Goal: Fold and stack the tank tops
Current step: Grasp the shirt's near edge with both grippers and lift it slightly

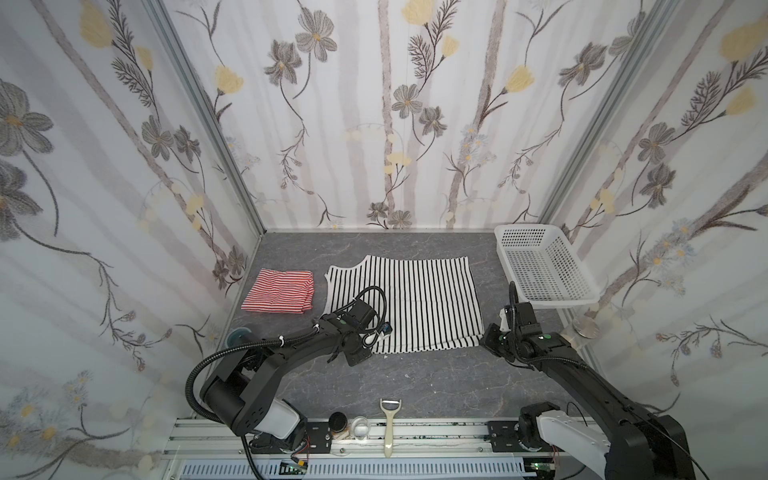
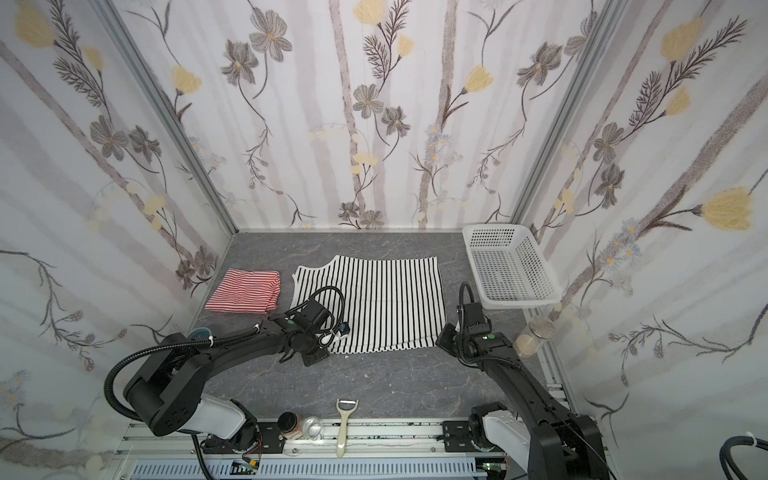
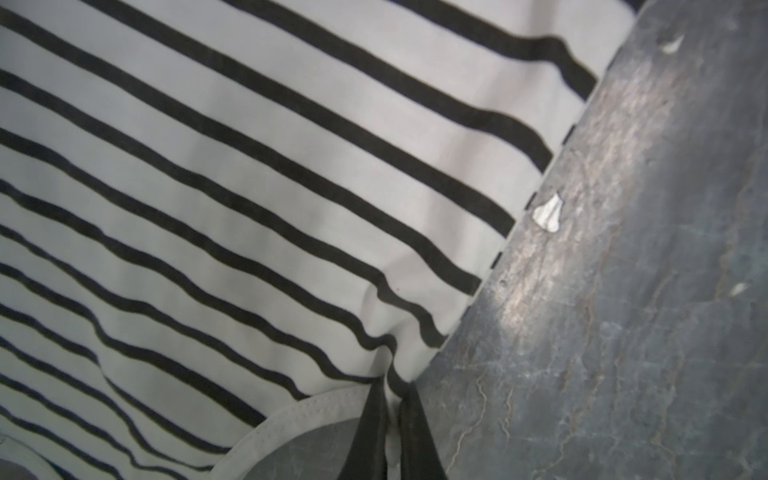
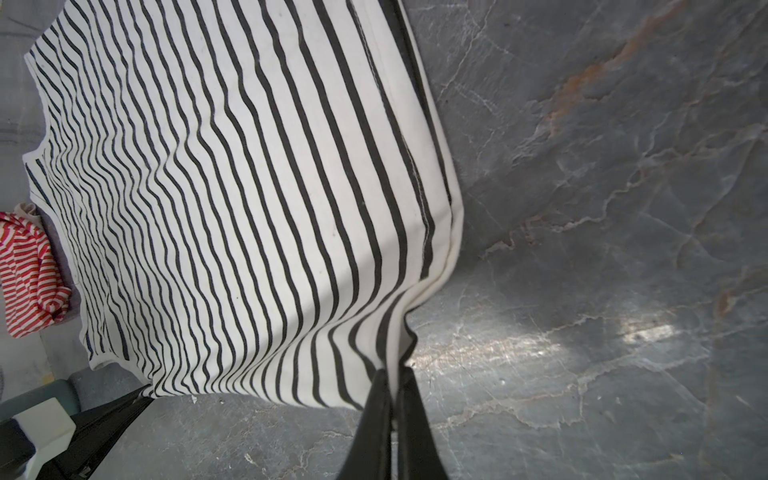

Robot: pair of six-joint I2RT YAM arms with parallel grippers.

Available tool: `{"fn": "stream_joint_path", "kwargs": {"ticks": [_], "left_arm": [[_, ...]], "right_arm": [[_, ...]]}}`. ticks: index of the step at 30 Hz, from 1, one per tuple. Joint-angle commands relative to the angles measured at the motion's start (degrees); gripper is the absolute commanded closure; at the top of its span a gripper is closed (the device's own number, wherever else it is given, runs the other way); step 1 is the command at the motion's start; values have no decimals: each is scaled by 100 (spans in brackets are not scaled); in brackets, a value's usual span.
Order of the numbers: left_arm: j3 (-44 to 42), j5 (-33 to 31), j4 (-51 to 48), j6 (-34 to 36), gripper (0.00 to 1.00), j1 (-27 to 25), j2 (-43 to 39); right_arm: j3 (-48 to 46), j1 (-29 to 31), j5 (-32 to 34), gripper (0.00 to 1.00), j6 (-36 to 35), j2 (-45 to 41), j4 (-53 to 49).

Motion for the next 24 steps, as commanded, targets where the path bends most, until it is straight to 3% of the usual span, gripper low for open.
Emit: {"fn": "stream_joint_path", "kwargs": {"ticks": [1, 13, 24], "left_arm": [[190, 111, -300, 75, 100, 2, -26], [1031, 159, -593, 375, 100, 193, 195], [1915, 60, -593, 695, 100, 541, 1018]], "right_arm": [[156, -49, 116, 100, -114, 7, 55], [873, -286, 37, 100, -481, 408, -131], [1834, -499, -15, 100, -951, 1501, -79]]}}
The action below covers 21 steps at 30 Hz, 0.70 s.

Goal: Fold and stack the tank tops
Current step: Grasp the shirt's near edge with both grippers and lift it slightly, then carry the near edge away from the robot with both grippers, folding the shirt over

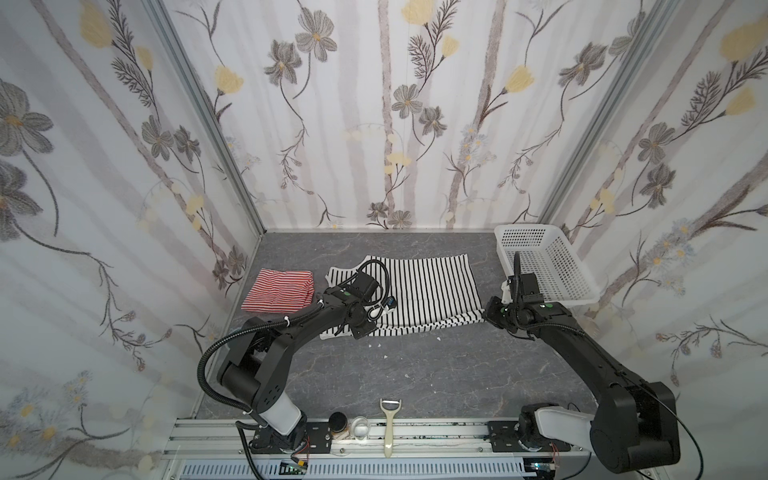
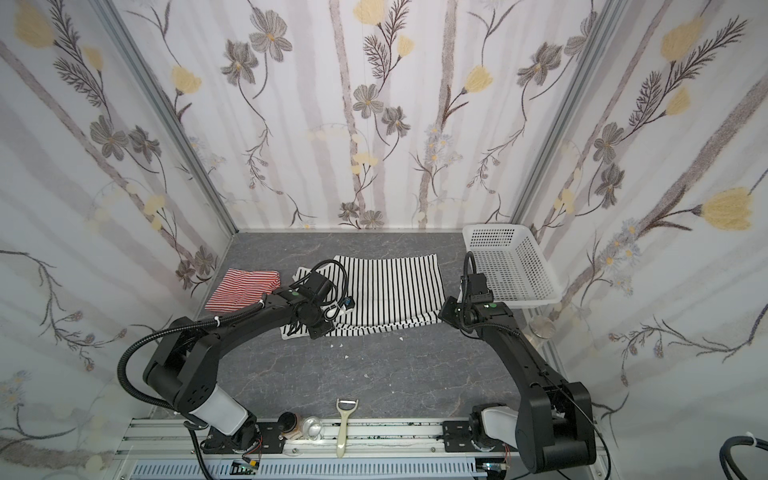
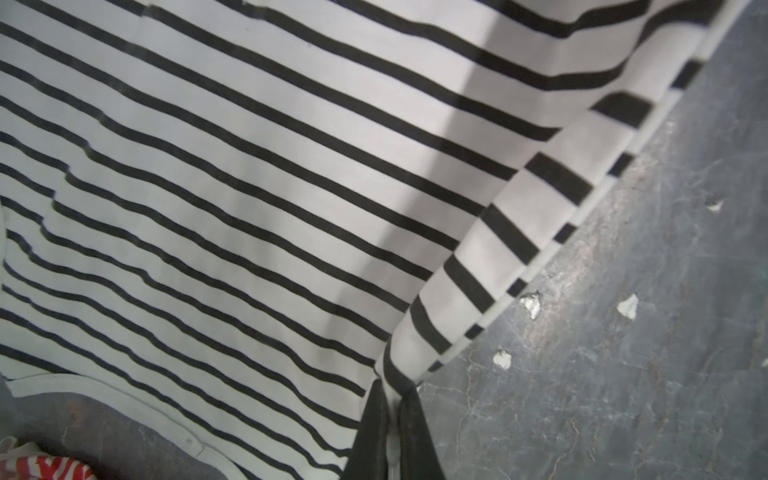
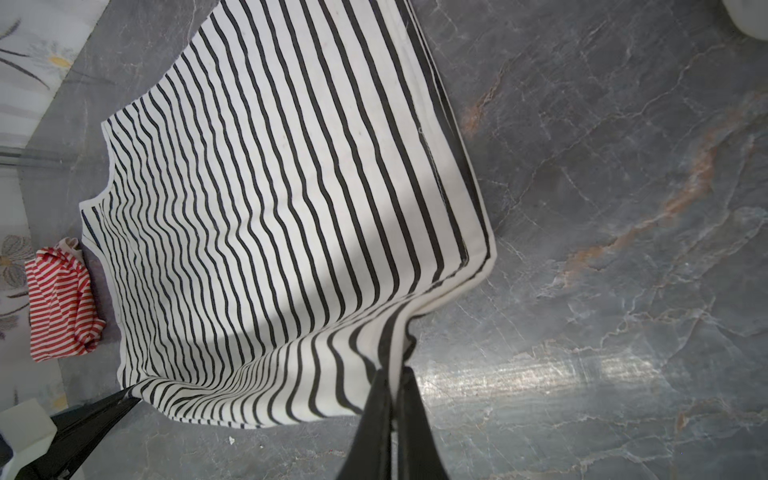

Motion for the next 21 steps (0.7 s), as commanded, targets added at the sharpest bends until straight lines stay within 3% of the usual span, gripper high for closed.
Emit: {"fn": "stream_joint_path", "kwargs": {"ticks": [1, 21], "left_arm": [[268, -12, -49, 175, 100, 54, 195], [1244, -312, -25, 133, 100, 271, 1239]], "right_arm": [[261, -58, -5, 100, -267, 303, 161], [1079, -307, -185, 100, -700, 1894, 358]]}}
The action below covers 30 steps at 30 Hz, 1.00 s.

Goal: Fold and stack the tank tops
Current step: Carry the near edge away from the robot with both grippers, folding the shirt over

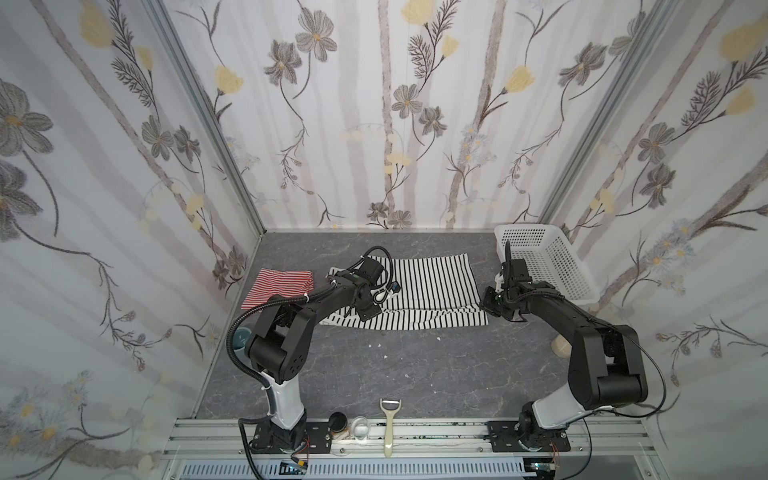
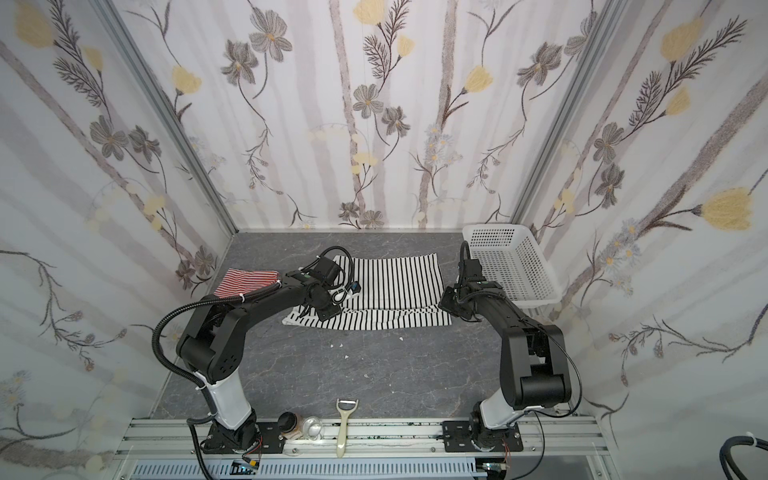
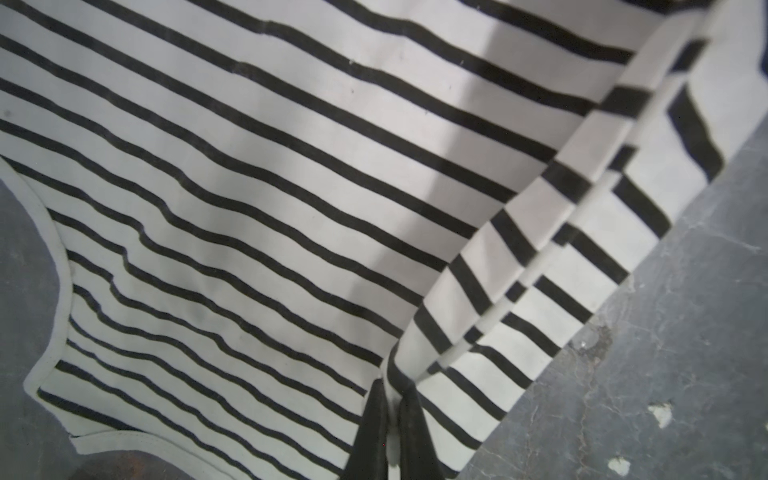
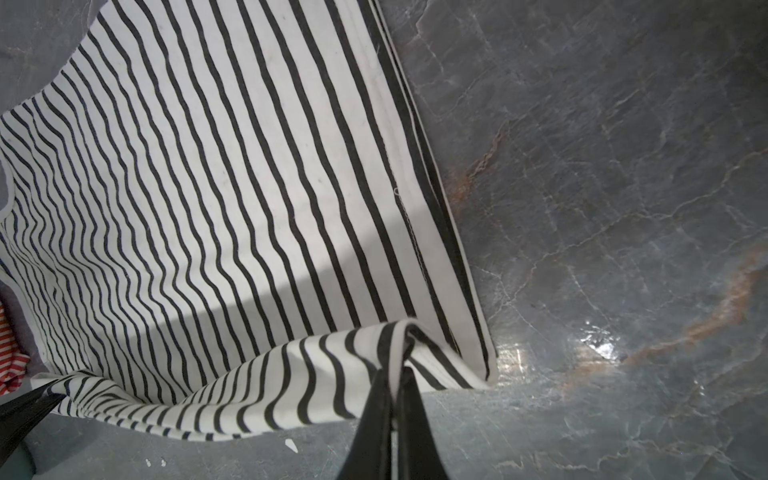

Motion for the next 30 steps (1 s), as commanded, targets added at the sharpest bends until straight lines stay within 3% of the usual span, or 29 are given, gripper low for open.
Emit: {"fn": "stream_joint_path", "kwargs": {"ticks": [1, 5, 7, 10, 12, 21, 30], "left_arm": [[102, -133, -19, -18, 99, 42, 81], [155, -124, 3, -129, 92, 60, 111], [203, -198, 43, -266, 73, 64, 139], [204, -323, 129, -424, 64, 104, 75], [155, -395, 185, -515, 61, 137, -50], [-758, -334, 252, -598, 61, 264, -616], [-1164, -357, 698, -810, 63, 901, -542]], "right_arm": [[181, -12, -99, 100, -79, 190, 229], [387, -20, -116, 96, -92, 416, 231], [502, -29, -128, 85, -84, 494, 237], [545, 17, 62, 66, -56, 352, 264], [519, 76, 265, 61, -29, 164, 255], [70, 554, 269, 66, 92, 213, 548], [-247, 876, 81, 67, 391, 587, 1234]]}}
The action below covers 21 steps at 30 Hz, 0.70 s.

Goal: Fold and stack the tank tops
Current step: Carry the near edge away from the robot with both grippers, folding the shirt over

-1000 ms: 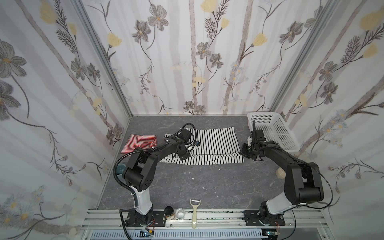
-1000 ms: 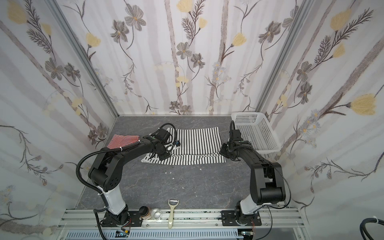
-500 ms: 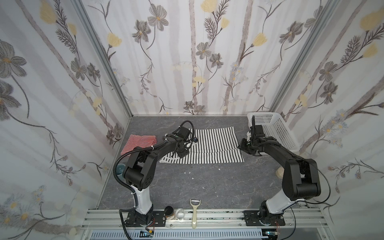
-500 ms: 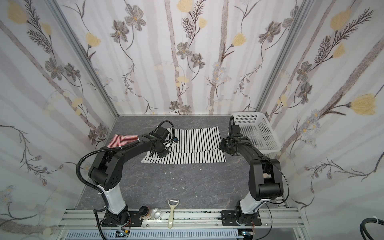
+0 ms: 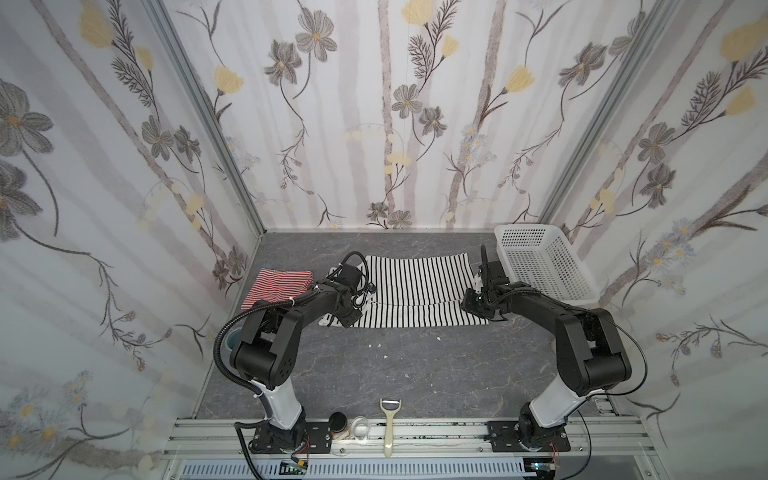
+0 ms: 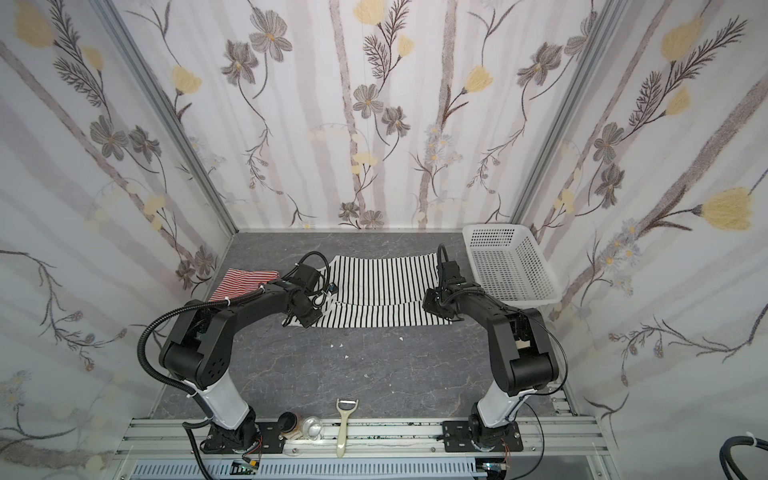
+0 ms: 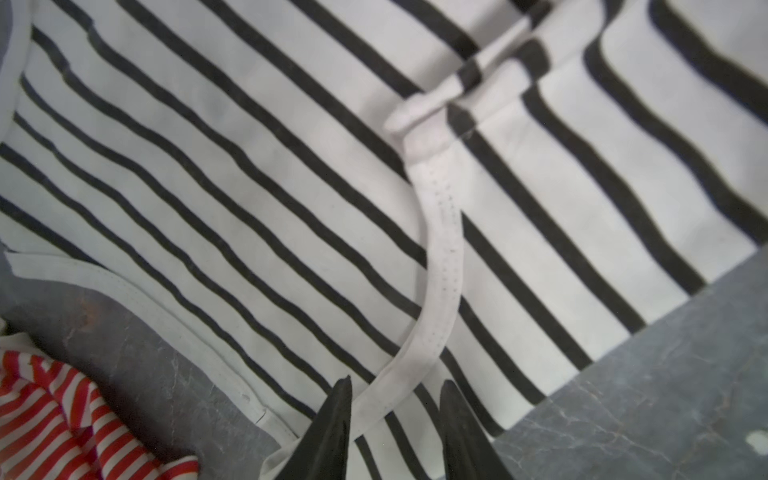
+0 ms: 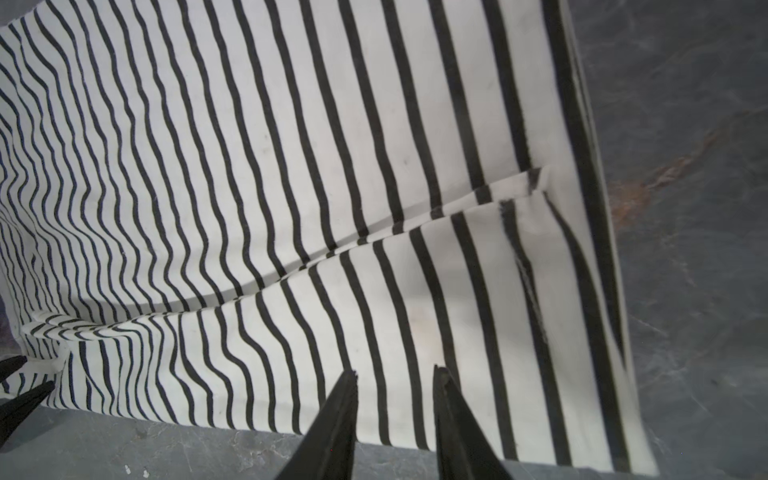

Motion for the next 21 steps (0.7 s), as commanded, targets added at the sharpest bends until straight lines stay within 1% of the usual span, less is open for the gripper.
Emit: {"fn": "stream_joint_path", "kwargs": {"ticks": [1, 6, 10, 12, 17, 21], "left_arm": [[-124, 47, 228, -81, 63, 137, -68], [-445, 46, 264, 41, 63, 267, -86], [-768, -58, 256, 206, 64, 413, -193], [-972, -118, 246, 308, 64, 475, -314], [-1576, -171, 203, 571, 65, 691, -801], [-1868, -173, 159, 651, 65, 815, -1092]], "right_arm": [[-159, -4, 98, 67, 167, 50, 413], [-365, 47, 195, 66, 278, 148, 446], [-577, 87, 369, 65, 330, 56, 363], [-740, 114, 324, 65, 350, -12, 337], [-1176, 329, 333, 65, 434, -451, 189], [-1536, 572, 379, 64, 575, -856, -14]]}}
